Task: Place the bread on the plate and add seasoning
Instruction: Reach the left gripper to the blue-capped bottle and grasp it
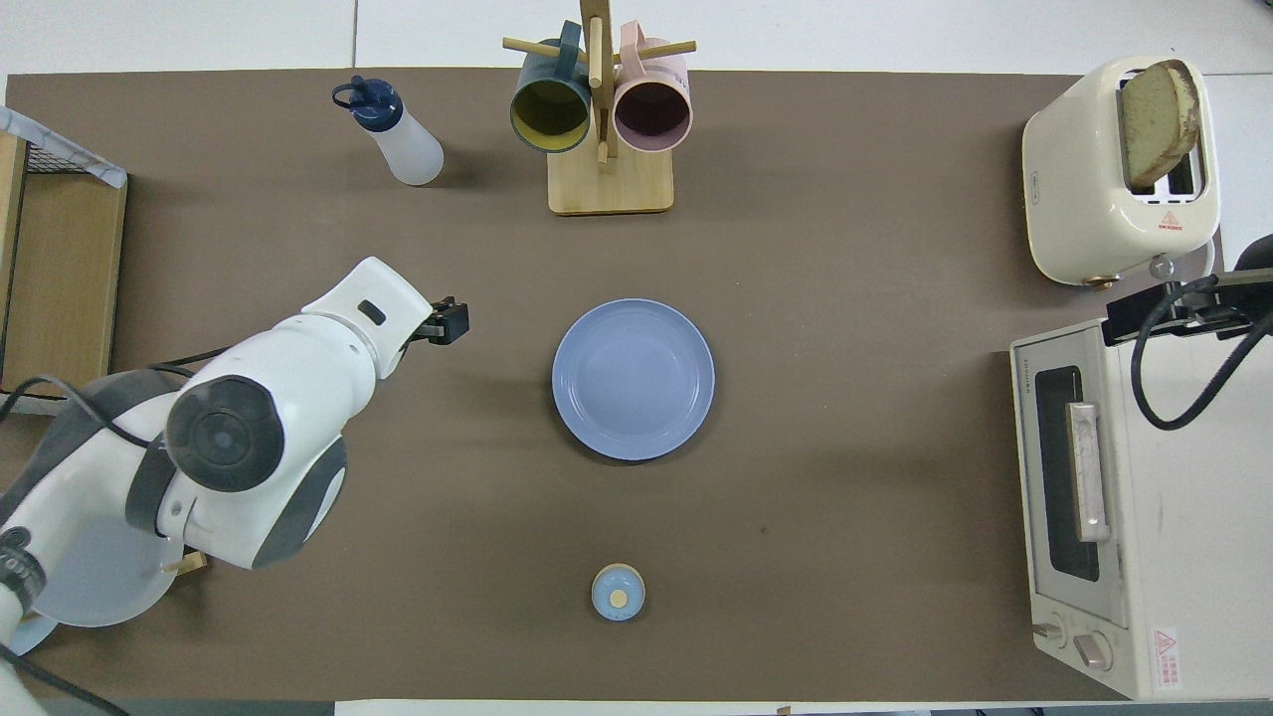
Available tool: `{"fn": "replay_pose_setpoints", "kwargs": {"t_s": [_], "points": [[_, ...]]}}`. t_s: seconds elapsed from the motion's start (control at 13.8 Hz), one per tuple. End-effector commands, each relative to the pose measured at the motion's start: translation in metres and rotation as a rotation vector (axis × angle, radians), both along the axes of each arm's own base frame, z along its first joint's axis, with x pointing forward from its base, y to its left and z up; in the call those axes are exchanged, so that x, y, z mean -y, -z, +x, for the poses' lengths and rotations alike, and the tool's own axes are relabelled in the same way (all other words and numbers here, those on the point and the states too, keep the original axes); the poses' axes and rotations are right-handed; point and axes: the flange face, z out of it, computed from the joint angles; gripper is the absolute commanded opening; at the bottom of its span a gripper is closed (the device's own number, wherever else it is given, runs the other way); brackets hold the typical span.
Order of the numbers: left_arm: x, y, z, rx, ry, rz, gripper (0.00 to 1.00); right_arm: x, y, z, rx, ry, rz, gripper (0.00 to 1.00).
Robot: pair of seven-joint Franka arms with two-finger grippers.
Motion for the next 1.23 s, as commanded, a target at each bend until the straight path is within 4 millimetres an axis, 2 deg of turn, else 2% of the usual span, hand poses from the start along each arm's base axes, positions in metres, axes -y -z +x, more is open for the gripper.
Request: {"fn": "replay_pose_setpoints", "kwargs": {"t_s": [0.0,0.22,0.29,0.43,0.51,0.58,0.72,0.87,0.94,1.01,1.16], "points": [[0.014,0.021,0.002,0.067,-0.005,0.01,1.0,0.017,-0.006,0.006,0.083,0.05,0.014,1.0],[0.017,0.046,0.013,0.082,0.001,-0.008,1.0,0.039,-0.017,0.037,0.341,0.079,-0.005,1.0],[0.018,0.052,0.022,0.093,0.002,-0.024,1.0,0.049,-0.02,0.042,0.391,0.096,-0.013,1.0],[0.007,0.059,0.039,0.122,-0.031,-0.068,1.0,0.053,-0.018,0.048,0.477,0.096,-0.021,1.0],[0.003,0.068,0.042,0.126,-0.032,-0.081,1.0,0.06,-0.016,0.05,0.503,0.105,-0.026,0.93],[-0.003,0.068,0.049,0.144,-0.041,-0.094,1.0,0.072,-0.012,0.053,0.539,0.113,-0.039,0.88],[-0.009,0.072,0.061,0.164,-0.05,-0.095,1.0,0.078,-0.011,0.06,0.586,0.092,-0.053,0.88],[-0.006,0.079,0.073,0.173,-0.05,-0.076,1.0,0.083,-0.004,0.067,0.614,0.078,-0.065,0.88],[-0.012,0.084,0.079,0.184,-0.058,-0.058,1.0,0.086,0.005,0.073,0.615,0.063,-0.072,0.88],[-0.01,0.09,0.084,0.212,-0.058,-0.056,1.0,0.095,0.012,0.077,0.619,0.059,-0.084,0.88],[-0.012,0.105,0.092,0.286,-0.083,-0.055,1.0,0.096,0.024,0.088,0.644,0.034,-0.098,0.88]]}}
